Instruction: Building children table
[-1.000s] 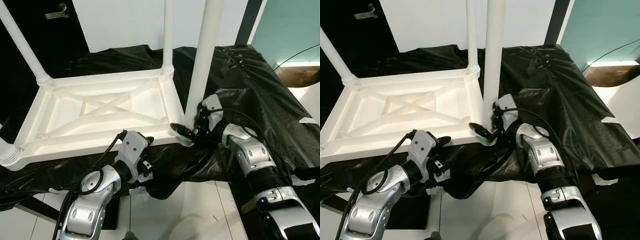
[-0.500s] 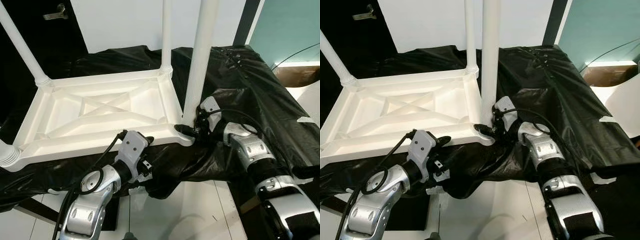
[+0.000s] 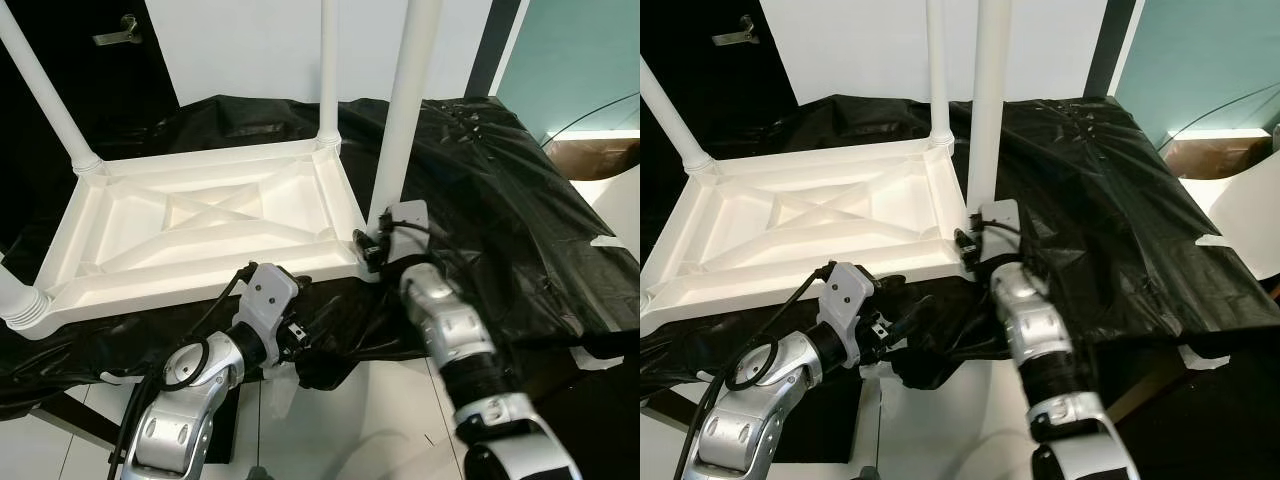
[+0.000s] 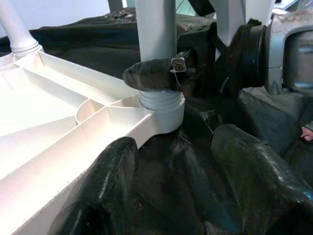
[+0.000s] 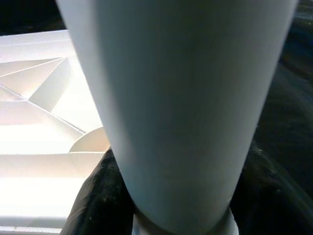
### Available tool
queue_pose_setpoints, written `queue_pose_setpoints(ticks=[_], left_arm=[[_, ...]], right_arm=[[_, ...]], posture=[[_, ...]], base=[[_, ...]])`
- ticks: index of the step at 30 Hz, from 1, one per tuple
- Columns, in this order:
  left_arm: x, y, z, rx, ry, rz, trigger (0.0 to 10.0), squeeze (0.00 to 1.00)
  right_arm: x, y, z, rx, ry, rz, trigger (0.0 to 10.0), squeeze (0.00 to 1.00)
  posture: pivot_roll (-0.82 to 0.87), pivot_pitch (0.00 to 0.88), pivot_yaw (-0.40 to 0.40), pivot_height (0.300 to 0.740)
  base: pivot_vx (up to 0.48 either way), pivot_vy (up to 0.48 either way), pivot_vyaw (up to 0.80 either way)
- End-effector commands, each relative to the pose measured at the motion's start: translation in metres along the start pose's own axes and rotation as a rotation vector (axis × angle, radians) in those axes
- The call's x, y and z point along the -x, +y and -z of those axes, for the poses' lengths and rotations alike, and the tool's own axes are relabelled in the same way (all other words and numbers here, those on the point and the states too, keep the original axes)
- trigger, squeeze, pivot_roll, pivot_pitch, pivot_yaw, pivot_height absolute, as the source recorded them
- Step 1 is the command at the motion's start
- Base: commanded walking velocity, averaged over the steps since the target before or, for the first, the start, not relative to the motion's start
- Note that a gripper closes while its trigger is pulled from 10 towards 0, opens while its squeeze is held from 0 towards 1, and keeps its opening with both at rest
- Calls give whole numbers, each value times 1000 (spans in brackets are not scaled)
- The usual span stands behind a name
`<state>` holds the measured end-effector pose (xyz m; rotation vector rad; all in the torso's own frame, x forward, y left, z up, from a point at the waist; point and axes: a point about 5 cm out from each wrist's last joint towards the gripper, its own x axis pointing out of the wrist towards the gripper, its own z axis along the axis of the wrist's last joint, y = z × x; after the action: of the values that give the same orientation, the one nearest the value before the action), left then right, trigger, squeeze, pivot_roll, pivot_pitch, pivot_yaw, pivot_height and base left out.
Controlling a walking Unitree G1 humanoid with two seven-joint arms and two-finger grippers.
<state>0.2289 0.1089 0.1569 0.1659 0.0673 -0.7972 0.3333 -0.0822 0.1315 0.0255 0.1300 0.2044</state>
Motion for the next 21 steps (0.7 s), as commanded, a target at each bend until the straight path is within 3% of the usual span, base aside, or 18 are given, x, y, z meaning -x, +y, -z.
queue_pose_setpoints(ticks=[1, 8, 9, 10, 14, 21], left_arm=[[0, 2, -1, 0, -3, -57, 10000, 0], [-1, 3, -1, 0, -2, -52, 10000, 0], [0, 3, -1, 0, -1, -53, 10000, 0], [0, 4, -1, 0, -1, -54, 10000, 0], [0, 4, -2, 0, -1, -56, 10000, 0], [1, 4, -2, 0, 1, -60, 10000, 0]], right_arm=[[7, 2, 27, -25, 126, 25, 10000, 0], [9, 5, 19, -20, 86, 12, 10000, 0], [9, 5, 18, -15, 78, 13, 10000, 271], [10, 3, 15, -21, 60, 5, 10000, 1000], [11, 1, 9, -23, 24, -9, 10000, 1000], [14, -22, -6, 27, -50, -257, 10000, 1000]], posture=[[58, 17, 1, 740], [50, 24, 5, 740], [50, 24, 5, 740], [52, 28, 9, 740], [54, 31, 9, 740], [53, 32, 10, 740]], base=[[0, 0, 0], [0, 0, 0], [0, 0, 0], [0, 0, 0], [0, 0, 0], [0, 0, 0]])
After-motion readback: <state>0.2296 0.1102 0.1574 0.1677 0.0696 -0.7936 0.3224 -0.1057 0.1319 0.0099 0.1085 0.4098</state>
